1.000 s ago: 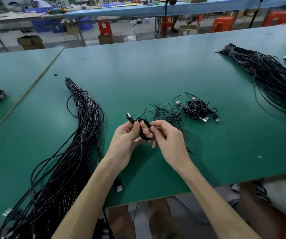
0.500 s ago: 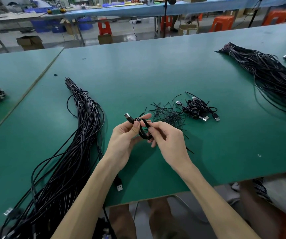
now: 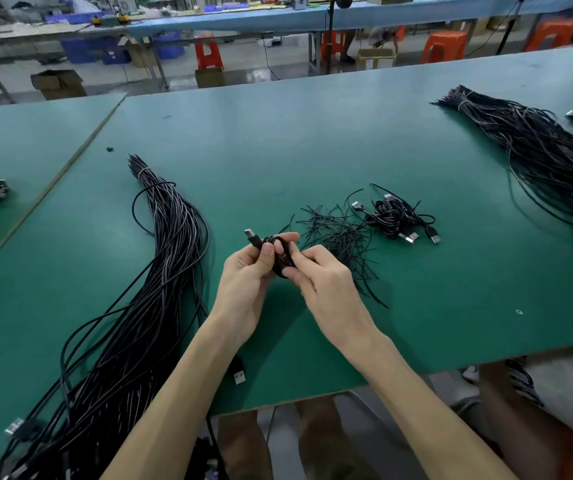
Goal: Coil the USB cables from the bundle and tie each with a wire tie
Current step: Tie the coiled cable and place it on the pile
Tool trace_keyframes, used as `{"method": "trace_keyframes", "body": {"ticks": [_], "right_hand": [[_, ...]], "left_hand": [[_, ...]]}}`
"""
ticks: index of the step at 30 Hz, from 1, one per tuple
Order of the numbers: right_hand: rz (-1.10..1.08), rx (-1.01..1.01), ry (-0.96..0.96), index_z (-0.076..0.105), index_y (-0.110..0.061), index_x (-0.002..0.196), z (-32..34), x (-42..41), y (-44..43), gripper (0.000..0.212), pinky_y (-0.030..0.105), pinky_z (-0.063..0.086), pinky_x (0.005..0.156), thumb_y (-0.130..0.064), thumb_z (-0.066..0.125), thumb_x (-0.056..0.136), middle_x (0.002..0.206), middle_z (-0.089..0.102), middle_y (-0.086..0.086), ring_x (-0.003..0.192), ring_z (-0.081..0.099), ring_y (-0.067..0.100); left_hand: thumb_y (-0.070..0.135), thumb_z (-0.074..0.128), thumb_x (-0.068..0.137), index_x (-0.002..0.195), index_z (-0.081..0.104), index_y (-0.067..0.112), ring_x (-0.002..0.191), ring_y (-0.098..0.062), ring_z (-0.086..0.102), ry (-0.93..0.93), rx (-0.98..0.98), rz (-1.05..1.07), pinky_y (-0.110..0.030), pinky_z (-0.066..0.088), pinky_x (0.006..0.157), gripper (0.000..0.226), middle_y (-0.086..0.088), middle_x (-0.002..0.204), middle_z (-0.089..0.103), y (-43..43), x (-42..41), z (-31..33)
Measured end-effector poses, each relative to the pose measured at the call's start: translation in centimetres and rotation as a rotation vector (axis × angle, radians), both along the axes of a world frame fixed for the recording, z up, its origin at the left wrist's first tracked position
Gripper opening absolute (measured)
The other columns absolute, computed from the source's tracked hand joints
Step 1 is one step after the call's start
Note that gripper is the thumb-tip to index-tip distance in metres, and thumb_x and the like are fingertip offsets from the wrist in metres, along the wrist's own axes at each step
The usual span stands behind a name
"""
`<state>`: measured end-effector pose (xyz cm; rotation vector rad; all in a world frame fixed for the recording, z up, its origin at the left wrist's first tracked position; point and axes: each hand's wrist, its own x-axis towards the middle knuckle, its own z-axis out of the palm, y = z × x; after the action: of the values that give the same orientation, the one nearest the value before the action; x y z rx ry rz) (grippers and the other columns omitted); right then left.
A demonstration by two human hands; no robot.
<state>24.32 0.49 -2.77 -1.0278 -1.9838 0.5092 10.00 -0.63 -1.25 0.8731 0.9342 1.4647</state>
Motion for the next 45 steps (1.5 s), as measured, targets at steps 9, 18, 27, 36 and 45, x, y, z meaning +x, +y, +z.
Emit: {"method": "trace_keyframes", "body": {"ticks": [9, 18, 27, 36, 45], "right_hand": [[-0.085, 0.214, -0.242, 0.043, 0.007, 0.15, 0.3, -0.6, -0.8, 0.06, 0.041, 0.061, 0.061, -0.034, 0.041, 0.105, 0.111, 0.056, 0.013, 0.082, 0.063, 0.025], [-0.19, 0.404, -0.297, 0.051, -0.003, 0.149, -0.1, -0.7, -0.8, 0.05, 0.036, 0.059, 0.069, -0.023, 0.056, 0.103, 0.107, 0.066, 0.015, 0.088, 0.069, 0.025], [-0.156, 0.395, -0.229, 0.072, -0.008, 0.121, -0.6, -0.5, -0.6, 0.026, 0.039, 0.061, 0.064, -0.021, 0.058, 0.104, 0.112, 0.069, 0.017, 0.073, 0.068, 0.026], [-0.063, 0.289, -0.292, 0.068, -0.005, 0.125, -1.0, -0.6, -0.4, 0.026, 0.037, 0.063, 0.062, -0.006, 0.065, 0.099, 0.113, 0.059, 0.012, 0.089, 0.068, 0.023], [-0.012, 0.242, -0.263, 0.064, 0.002, 0.128, -1.1, -0.6, -0.5, 0.034, 0.039, 0.063, 0.066, -0.001, 0.068, 0.094, 0.119, 0.049, 0.012, 0.091, 0.063, 0.026]], "left_hand": [[0.012, 0.038, 0.109, 0.107, 0.066, -0.001, 0.125, -0.024, 0.064, -0.119, -0.015, -0.029, -0.034, 0.049, 0.106, 0.031, -0.018, 0.134, 0.066, -0.2, 0.3, 0.6], [0.011, 0.032, 0.111, 0.103, 0.054, 0.003, 0.129, -0.025, 0.062, -0.249, -0.072, -0.065, -0.033, 0.053, 0.098, 0.025, -0.02, 0.132, 0.067, 0.0, 0.2, 0.9], [0.004, 0.034, 0.11, 0.093, 0.055, 0.004, 0.122, -0.026, 0.066, -0.361, -0.058, -0.016, -0.034, 0.061, 0.086, 0.027, -0.011, 0.109, 0.07, 0.0, 0.3, 1.0], [0.02, 0.034, 0.111, 0.093, 0.052, 0.01, 0.108, -0.025, 0.062, -0.541, -0.192, -0.084, -0.039, 0.061, 0.086, 0.027, -0.007, 0.104, 0.065, -0.4, 0.6, 1.4], [0.02, 0.039, 0.112, 0.11, 0.057, -0.009, 0.112, -0.03, 0.071, -0.236, -0.17, -0.009, -0.033, 0.061, 0.086, 0.034, -0.02, 0.113, 0.075, 0.4, 0.7, 0.2]]}}
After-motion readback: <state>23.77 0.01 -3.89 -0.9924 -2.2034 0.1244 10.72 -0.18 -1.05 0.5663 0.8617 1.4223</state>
